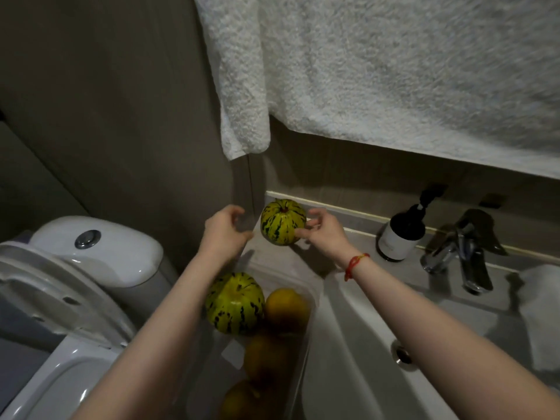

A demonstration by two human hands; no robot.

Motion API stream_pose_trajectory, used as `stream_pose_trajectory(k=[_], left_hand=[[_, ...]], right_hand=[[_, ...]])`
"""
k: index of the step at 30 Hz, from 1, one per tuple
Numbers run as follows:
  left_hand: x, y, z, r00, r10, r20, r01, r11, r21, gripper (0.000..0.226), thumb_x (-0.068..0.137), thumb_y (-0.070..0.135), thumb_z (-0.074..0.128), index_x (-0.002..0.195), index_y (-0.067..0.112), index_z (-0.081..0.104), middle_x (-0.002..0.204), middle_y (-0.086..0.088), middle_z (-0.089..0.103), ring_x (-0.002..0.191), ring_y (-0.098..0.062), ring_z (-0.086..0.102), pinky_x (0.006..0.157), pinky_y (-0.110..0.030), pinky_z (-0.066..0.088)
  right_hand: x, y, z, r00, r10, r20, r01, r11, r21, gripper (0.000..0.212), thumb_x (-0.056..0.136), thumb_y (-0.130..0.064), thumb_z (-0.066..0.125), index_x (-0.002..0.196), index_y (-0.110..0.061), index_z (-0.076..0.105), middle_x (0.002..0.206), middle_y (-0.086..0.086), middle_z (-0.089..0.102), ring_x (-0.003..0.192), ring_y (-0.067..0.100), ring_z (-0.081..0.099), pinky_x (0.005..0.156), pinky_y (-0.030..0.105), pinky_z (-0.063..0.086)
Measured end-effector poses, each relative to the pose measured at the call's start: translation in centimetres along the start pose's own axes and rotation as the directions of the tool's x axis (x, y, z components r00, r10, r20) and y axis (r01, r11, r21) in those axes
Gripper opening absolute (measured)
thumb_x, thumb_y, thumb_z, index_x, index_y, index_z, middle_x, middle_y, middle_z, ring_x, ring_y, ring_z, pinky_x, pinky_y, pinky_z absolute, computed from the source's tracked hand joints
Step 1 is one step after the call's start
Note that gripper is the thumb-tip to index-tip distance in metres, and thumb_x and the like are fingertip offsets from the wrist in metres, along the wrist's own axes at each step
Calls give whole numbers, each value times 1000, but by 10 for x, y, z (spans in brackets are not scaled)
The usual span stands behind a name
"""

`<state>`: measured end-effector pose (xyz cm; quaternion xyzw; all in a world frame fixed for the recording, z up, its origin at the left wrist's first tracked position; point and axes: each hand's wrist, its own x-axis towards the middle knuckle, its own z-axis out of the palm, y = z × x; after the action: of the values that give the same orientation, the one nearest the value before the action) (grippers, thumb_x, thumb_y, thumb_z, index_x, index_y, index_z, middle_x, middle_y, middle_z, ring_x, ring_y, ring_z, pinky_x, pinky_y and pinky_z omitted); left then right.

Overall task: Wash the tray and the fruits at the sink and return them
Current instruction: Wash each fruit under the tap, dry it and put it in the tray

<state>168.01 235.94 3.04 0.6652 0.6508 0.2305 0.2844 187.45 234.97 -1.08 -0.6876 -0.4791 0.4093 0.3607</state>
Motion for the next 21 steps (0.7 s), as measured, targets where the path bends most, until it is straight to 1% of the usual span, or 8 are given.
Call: stream_pose_trajectory(k=[3,4,6,8,12,17,19,21], left_hand=[[39,4,24,975,24,219,-49,993,108,84,71,13,80,143,8,35,140,-14,47,128,-27,46,100,-27,36],[47,4,31,963,19,267,-53,991,124,92,70,12,81,146,9,29,143,-14,44,130,-26,43,101,-25,35],[61,0,46,941,-18,337,-16,995,99,105,64,10,83,149,10,20,144,-12,42,131,-25,43,102,-25,35],[73,-3,61,928,-43,369,22,998,60,110,59,9,86,148,10,20,140,-10,46,127,-25,47,104,-29,39],[82,-4,74,929,-70,363,93,995,-47,98,56,-1,86,138,7,33,128,-10,54,116,-23,52,91,-24,44],[72,6,69,940,-47,338,129,966,-224,86,61,-11,79,136,4,40,121,-15,57,100,-18,53,77,-23,45],[61,13,64,923,-39,382,181,921,-344,78,67,-9,76,136,11,44,112,-12,61,96,-20,56,68,-29,50],[47,21,57,890,-49,453,295,819,-492,58,80,6,70,132,22,51,109,-8,63,98,-24,58,73,-36,49]], right_hand=[[27,11,-4,996,53,67,-48,996,-75,91,70,-12,81,143,-6,26,137,15,44,126,29,45,104,39,41],[31,13,-2,995,40,88,-30,994,-105,97,68,-12,83,144,-5,24,143,15,40,130,30,41,107,40,37],[41,16,6,995,9,103,9,985,-171,100,62,-13,86,142,-5,26,139,13,44,128,29,44,106,37,38],[52,19,15,994,-19,106,39,983,-182,97,58,-13,88,137,-6,32,133,11,51,123,27,48,104,35,40],[65,22,21,988,-71,141,98,975,-200,98,55,-11,90,136,-6,34,130,10,54,121,25,50,102,36,42],[52,29,15,990,-120,77,126,989,-73,96,49,-11,92,132,-9,44,124,5,58,117,20,54,99,29,44],[39,33,7,993,-114,40,115,993,-27,98,48,-14,92,133,-13,43,122,1,57,116,18,52,96,25,43],[21,35,-3,996,-92,-4,92,995,46,98,50,-16,92,134,-15,42,118,-4,55,115,16,52,93,25,44]])
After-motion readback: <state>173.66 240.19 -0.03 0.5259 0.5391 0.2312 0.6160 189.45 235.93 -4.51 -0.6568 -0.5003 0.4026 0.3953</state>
